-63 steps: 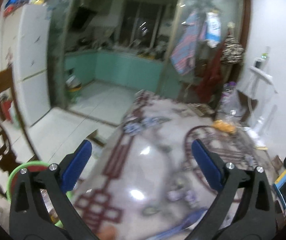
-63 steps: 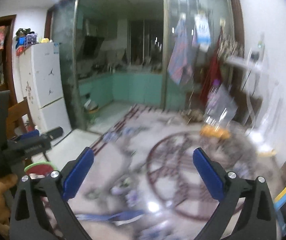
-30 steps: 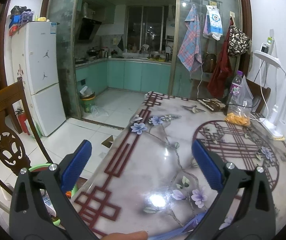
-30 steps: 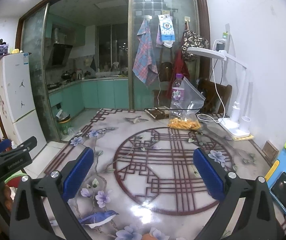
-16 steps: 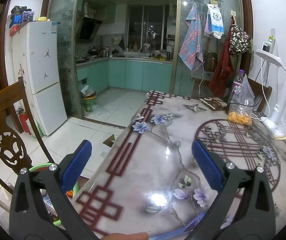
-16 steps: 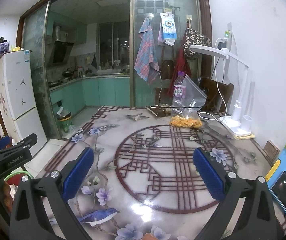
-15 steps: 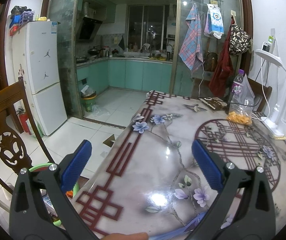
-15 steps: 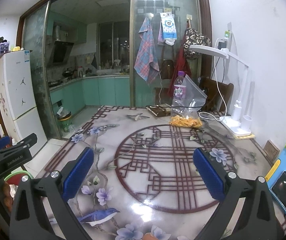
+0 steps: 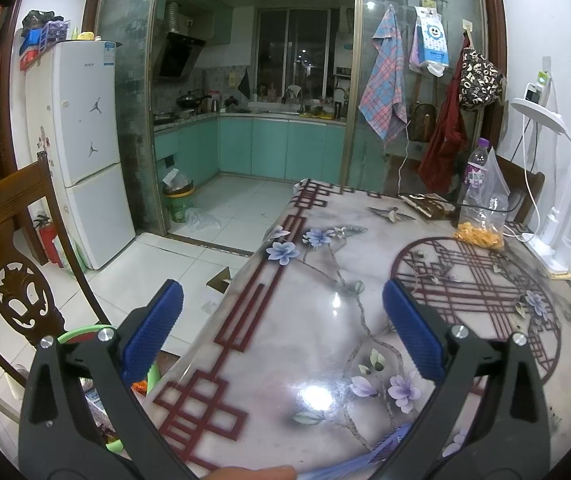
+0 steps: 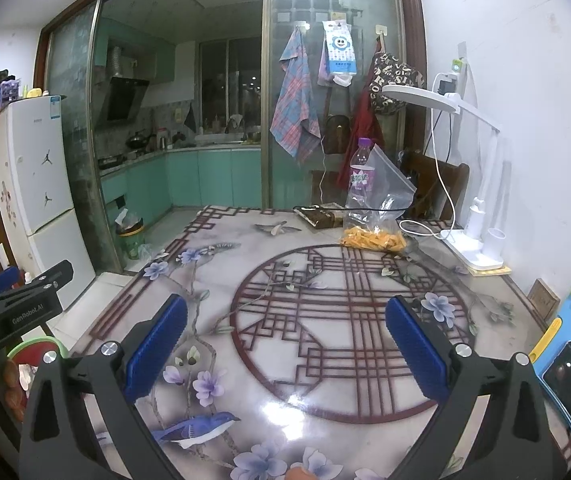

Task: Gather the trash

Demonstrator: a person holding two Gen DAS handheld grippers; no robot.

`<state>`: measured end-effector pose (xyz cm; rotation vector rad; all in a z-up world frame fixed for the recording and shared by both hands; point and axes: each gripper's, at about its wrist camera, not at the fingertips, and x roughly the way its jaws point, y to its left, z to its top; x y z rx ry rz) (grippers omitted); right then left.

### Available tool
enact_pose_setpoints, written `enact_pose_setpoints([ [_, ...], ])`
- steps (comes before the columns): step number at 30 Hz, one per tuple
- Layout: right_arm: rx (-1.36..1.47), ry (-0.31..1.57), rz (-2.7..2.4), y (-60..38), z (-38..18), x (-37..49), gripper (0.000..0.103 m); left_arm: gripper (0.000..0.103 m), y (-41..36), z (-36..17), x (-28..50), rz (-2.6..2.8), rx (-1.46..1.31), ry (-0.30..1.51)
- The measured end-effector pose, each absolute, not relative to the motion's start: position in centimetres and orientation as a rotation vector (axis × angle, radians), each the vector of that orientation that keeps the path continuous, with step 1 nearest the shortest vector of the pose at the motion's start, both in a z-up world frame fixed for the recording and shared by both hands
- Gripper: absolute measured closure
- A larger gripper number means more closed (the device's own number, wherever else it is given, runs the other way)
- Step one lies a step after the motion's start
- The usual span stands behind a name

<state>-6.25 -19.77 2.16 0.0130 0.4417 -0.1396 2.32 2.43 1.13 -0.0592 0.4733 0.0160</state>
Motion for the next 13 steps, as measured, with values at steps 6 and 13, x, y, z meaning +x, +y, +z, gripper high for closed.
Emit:
enact_pose_setpoints([
  [6,0.012,0.451,-0.139,-19.9,1.9,-6.1,0.007,0.005,2.3,0.6,2.3,-0.026,-0.068,0.501],
  [13,0.026,0.635,-0.099,-25.1,1.1,-2.4,0.007,0.005,-1.0,-4.1,4.8,-0.078,-0.007,0.679],
])
